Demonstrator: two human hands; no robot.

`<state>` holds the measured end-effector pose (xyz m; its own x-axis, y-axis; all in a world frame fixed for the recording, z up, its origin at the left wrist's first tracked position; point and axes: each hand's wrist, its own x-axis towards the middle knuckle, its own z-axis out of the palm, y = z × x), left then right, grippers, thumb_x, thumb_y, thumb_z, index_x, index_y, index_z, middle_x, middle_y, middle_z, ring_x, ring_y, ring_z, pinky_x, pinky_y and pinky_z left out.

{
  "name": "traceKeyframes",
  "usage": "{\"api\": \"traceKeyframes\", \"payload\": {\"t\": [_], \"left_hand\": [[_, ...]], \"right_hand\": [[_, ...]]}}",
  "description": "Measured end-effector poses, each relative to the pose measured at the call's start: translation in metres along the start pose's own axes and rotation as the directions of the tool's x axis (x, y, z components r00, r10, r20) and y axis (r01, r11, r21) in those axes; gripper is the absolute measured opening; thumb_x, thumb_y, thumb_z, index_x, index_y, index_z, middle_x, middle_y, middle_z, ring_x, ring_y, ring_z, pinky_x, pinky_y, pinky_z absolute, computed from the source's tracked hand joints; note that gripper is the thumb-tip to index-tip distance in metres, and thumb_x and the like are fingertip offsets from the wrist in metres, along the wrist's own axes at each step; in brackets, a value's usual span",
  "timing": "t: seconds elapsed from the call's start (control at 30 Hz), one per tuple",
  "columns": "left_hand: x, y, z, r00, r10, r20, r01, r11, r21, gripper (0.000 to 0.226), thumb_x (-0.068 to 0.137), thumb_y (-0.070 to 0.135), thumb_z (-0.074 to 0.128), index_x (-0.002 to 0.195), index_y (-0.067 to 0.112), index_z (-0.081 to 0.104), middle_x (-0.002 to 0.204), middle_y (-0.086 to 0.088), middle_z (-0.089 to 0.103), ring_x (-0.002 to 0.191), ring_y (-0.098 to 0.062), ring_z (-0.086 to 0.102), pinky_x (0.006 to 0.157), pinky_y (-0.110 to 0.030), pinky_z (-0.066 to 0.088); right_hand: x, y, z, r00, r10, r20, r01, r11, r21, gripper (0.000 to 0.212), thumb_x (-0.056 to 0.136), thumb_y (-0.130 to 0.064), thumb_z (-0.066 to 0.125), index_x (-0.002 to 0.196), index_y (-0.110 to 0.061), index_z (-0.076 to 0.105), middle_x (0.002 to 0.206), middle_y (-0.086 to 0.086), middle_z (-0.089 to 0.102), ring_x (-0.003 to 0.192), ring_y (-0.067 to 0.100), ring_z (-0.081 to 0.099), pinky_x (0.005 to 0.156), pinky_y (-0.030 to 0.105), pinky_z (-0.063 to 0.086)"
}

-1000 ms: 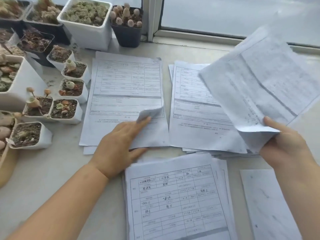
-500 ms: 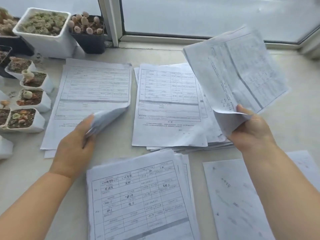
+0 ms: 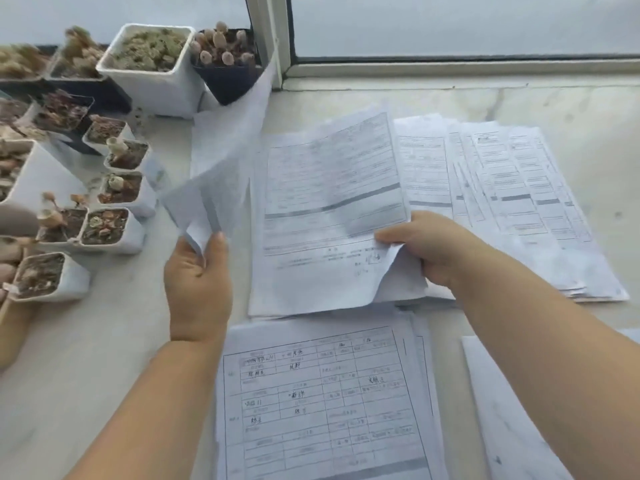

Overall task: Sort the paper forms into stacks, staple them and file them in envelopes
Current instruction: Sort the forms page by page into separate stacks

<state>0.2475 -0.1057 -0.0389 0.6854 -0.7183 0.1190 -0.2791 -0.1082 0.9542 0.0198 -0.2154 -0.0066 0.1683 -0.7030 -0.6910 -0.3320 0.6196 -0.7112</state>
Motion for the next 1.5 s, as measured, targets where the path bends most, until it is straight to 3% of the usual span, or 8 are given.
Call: {"api": "traceKeyframes", "payload": {"t": [0.23,0.4,0.63,0.83,1.0,1.17,1.27,1.5], "left_hand": [[-0.009,-0.025,0.001,0.839,0.132,0.527,-0.260,0.949,0.177,0.054,0.076,0.002,0.040,0.121,0.023,0.062,0.120,0.019,0.057,0.113,0.025,0.043,0.101,-0.002,0.029],[-0.004,-0.017,0.003,0.828,0.193,0.526,-0.326,0.930,0.172,0.046,0.084,0.020,0.042,0.124,0.013,0.063,0.123,0.018,0.056,0.117,0.010,0.049,0.102,-0.003,0.029],[-0.003,-0.014,0.010,0.786,0.151,0.600,-0.474,0.771,0.426,0.052,0.081,0.060,0.045,0.104,0.020,0.071,0.104,0.007,0.070,0.097,-0.006,0.053,0.078,-0.014,0.034],[-0.003,-0.008,0.008,0.809,0.124,0.575,-0.399,0.834,0.381,0.040,0.092,0.054,0.027,0.064,0.031,0.043,0.064,0.013,0.050,0.065,-0.005,0.047,0.057,-0.026,0.033],[0.001,-0.004,0.009,0.874,-0.027,0.485,-0.182,0.907,0.379,0.042,0.092,0.043,0.030,0.056,0.021,0.026,0.048,0.004,0.029,0.051,-0.015,0.033,0.054,-0.037,0.027],[0.003,-0.001,0.006,0.797,-0.064,0.600,-0.290,0.832,0.473,0.034,0.081,0.047,0.042,0.095,0.030,0.068,0.098,0.009,0.069,0.094,-0.018,0.061,0.081,-0.031,0.045],[-0.008,-0.007,0.007,0.709,0.028,0.705,-0.569,0.614,0.548,0.062,0.080,0.051,0.059,0.137,0.029,0.051,0.144,0.006,0.049,0.132,-0.016,0.044,0.101,-0.032,0.040],[-0.003,-0.019,0.007,0.627,0.168,0.761,-0.707,0.534,0.464,0.049,0.079,0.021,0.039,0.117,0.013,0.068,0.118,-0.016,0.067,0.101,-0.033,0.066,0.078,-0.043,0.056]], "right_hand": [[0.032,0.002,0.028,0.997,0.036,-0.068,-0.034,0.999,0.039,0.011,0.090,-0.011,0.064,0.100,-0.013,0.069,0.111,0.010,0.070,0.105,0.028,0.065,0.093,0.042,0.052],[0.033,-0.002,0.037,0.996,-0.017,-0.082,0.028,0.991,0.129,0.011,0.091,-0.007,0.061,0.089,-0.016,0.069,0.103,0.010,0.073,0.095,0.027,0.069,0.085,0.040,0.057],[0.019,0.006,0.026,0.996,-0.085,-0.030,0.086,0.996,0.027,0.048,0.087,0.000,0.063,0.129,-0.021,0.051,0.109,0.008,0.069,0.085,0.022,0.069,0.059,0.028,0.057],[0.010,0.029,0.023,0.985,-0.164,-0.044,0.159,0.981,-0.108,0.033,0.075,-0.007,0.068,0.094,-0.034,0.064,0.092,0.016,0.067,0.084,0.043,0.064,0.084,0.049,0.055],[0.010,0.036,0.026,0.992,-0.125,-0.035,0.120,0.986,-0.118,0.033,0.073,-0.007,0.061,0.084,-0.036,0.072,0.089,0.008,0.063,0.079,0.025,0.060,0.088,0.057,0.052],[0.015,0.036,0.028,0.980,-0.105,-0.169,0.098,0.994,-0.048,0.032,0.080,-0.011,0.058,0.099,-0.036,0.054,0.098,0.007,0.072,0.092,0.032,0.070,0.087,0.056,0.054],[0.017,0.033,0.032,0.969,-0.069,-0.236,0.071,0.997,0.000,0.030,0.083,-0.021,0.065,0.109,-0.028,0.051,0.118,0.005,0.064,0.100,0.029,0.067,0.092,0.052,0.053],[0.013,0.015,0.044,0.979,-0.094,-0.182,0.057,0.979,-0.197,0.031,0.087,0.004,0.053,0.095,-0.024,0.064,0.105,0.008,0.071,0.097,0.030,0.067,0.081,0.042,0.057]]}}
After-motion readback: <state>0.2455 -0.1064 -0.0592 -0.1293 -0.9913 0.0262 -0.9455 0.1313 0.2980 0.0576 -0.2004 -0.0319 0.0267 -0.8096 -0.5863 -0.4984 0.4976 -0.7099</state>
